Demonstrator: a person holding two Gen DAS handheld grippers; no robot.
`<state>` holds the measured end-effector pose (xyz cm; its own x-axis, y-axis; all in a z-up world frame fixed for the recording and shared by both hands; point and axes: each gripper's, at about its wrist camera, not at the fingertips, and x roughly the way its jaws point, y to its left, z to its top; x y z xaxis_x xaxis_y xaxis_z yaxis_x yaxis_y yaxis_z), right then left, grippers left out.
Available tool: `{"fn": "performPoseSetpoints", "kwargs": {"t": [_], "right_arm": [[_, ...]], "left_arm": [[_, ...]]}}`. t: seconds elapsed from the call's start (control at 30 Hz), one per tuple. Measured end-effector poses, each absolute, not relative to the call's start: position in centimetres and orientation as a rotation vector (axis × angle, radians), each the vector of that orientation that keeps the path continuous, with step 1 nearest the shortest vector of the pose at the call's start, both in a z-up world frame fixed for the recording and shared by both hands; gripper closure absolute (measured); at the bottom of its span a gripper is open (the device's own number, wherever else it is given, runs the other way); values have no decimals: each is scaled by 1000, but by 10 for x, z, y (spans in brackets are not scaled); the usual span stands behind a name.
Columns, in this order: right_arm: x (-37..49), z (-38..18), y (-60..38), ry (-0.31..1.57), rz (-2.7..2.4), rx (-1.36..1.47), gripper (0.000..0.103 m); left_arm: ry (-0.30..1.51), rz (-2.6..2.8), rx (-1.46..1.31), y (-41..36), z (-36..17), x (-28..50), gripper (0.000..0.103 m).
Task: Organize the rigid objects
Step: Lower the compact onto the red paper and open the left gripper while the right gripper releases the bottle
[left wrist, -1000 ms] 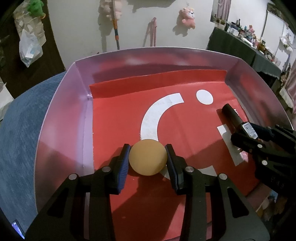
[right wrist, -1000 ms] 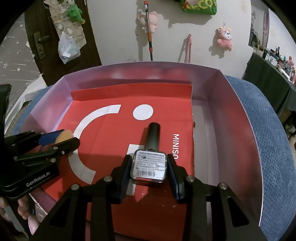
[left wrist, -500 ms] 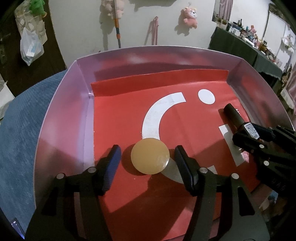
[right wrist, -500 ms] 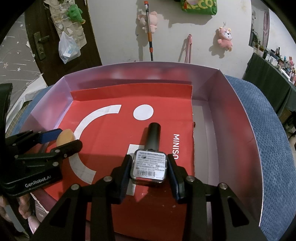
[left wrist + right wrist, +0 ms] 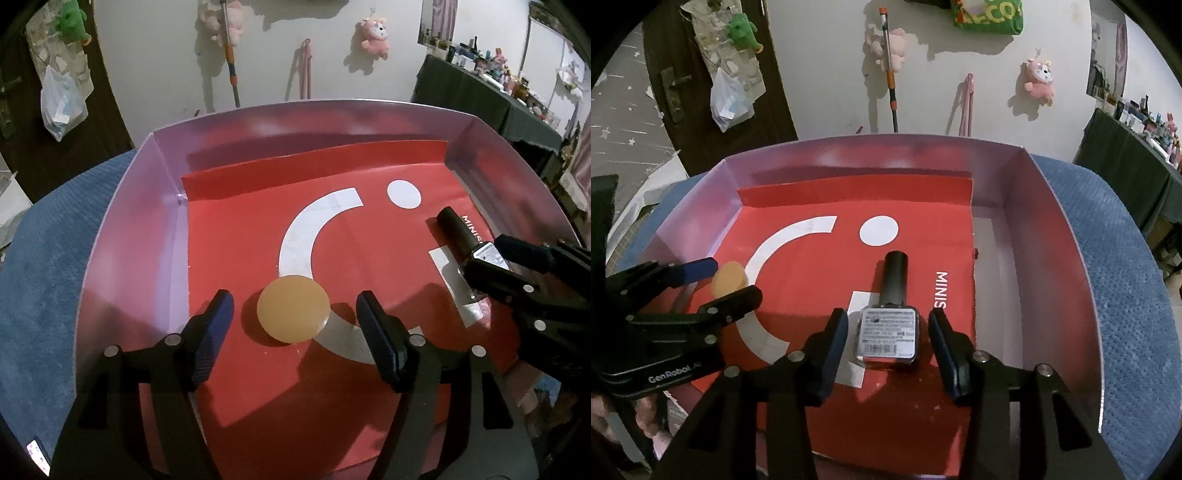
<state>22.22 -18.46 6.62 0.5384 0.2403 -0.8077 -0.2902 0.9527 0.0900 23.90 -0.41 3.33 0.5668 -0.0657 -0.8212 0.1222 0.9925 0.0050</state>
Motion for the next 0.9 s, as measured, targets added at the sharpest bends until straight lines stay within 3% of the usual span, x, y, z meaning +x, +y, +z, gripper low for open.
{"fn": "performPoseSetpoints", "kwargs": {"t": [0.2, 0.37, 0.5, 0.9], "right_arm": [[215, 77, -186, 928, 329, -47, 48], [203, 90, -187, 886, 325, -52, 36], [193, 98, -189, 865, 334, -35, 33], [159, 124, -192, 773, 365, -12, 7]], "left_arm": [[925, -124, 65, -6, 46, 228, 35], [911, -126, 61, -4, 51, 222, 35], [890, -126, 39, -2, 57, 215, 27], [862, -131, 21, -3, 74, 187, 26]]}}
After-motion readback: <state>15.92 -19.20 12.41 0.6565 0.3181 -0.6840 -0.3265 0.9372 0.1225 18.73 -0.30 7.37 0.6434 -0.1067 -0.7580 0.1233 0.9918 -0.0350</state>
